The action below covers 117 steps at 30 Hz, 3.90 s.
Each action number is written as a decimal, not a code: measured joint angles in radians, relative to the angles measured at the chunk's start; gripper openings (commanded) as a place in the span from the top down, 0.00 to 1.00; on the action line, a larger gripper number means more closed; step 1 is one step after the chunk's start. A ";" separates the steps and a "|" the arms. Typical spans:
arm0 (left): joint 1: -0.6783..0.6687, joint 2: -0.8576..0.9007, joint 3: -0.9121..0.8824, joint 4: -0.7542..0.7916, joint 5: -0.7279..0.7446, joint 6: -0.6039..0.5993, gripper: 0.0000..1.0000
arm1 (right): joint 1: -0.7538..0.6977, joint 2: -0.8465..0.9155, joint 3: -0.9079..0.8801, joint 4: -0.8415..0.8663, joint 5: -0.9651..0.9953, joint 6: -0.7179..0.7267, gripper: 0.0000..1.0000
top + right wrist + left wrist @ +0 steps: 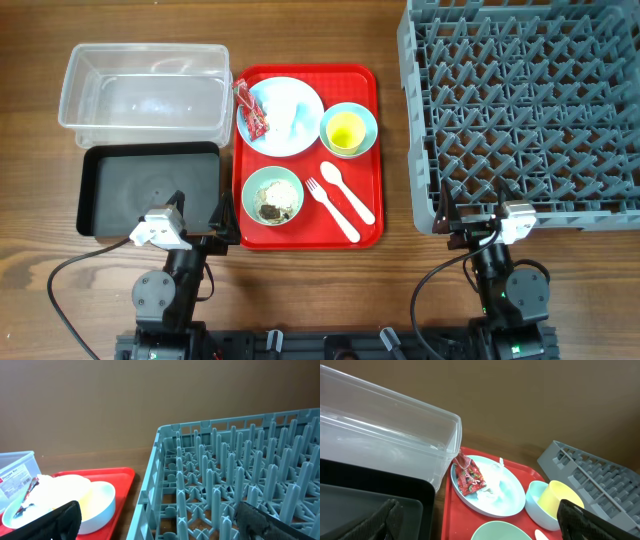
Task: Sort waste into correct bins and load items into the dishwasher rack
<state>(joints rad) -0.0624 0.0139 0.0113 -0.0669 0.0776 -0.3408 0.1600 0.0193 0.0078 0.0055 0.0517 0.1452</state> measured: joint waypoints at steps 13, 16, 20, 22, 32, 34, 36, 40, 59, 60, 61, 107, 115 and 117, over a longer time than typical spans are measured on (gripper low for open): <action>0.000 0.000 0.000 0.000 0.000 0.000 0.00 | 0.000 0.000 0.000 0.002 0.000 0.000 0.00; 0.000 0.000 0.000 0.009 0.000 0.000 0.00 | 0.000 0.000 0.000 0.003 -0.003 0.000 0.00; 0.000 0.000 0.000 0.016 0.000 0.000 0.00 | 0.000 0.000 0.000 0.003 -0.010 0.000 0.00; 0.000 0.000 0.000 0.016 0.000 0.000 0.00 | 0.000 0.000 0.000 0.003 -0.013 0.004 0.00; 0.000 0.000 -0.002 0.293 0.091 -0.066 0.00 | 0.000 0.001 0.025 0.003 -0.223 0.127 0.00; 0.000 0.002 0.020 0.299 0.105 -0.087 0.00 | 0.000 0.013 0.092 -0.049 -0.276 0.137 0.00; 0.000 0.022 0.073 0.261 0.112 -0.100 0.00 | 0.000 0.057 0.220 -0.125 -0.313 0.144 0.01; 0.000 0.141 0.257 0.085 0.120 -0.113 0.00 | 0.000 0.208 0.485 -0.343 -0.341 0.143 0.00; 0.000 1.159 1.299 -0.723 0.364 -0.080 0.01 | -0.004 1.023 1.237 -0.901 -0.525 0.150 0.00; 0.000 1.171 1.299 -0.714 0.379 -0.083 0.01 | -0.004 1.032 1.237 -0.922 -0.526 0.158 0.00; -0.001 1.187 1.300 -0.705 0.396 -0.084 0.01 | -0.004 1.036 1.238 -0.942 -0.520 0.167 0.00; -0.446 1.971 1.506 -0.618 0.066 -0.008 0.96 | -0.004 1.042 1.238 -1.075 -0.372 0.263 0.00; -0.372 1.901 1.507 -0.640 0.240 -0.018 0.96 | -0.004 1.042 1.239 -1.062 -0.371 0.263 0.03; -0.329 1.837 1.507 -0.662 0.291 -0.022 0.96 | -0.004 1.042 1.239 -1.044 -0.372 0.263 0.04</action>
<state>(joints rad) -0.3916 1.8507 1.5185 -0.7292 0.3691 -0.3626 0.1562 1.0611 1.2465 -1.0389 -0.3199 0.4080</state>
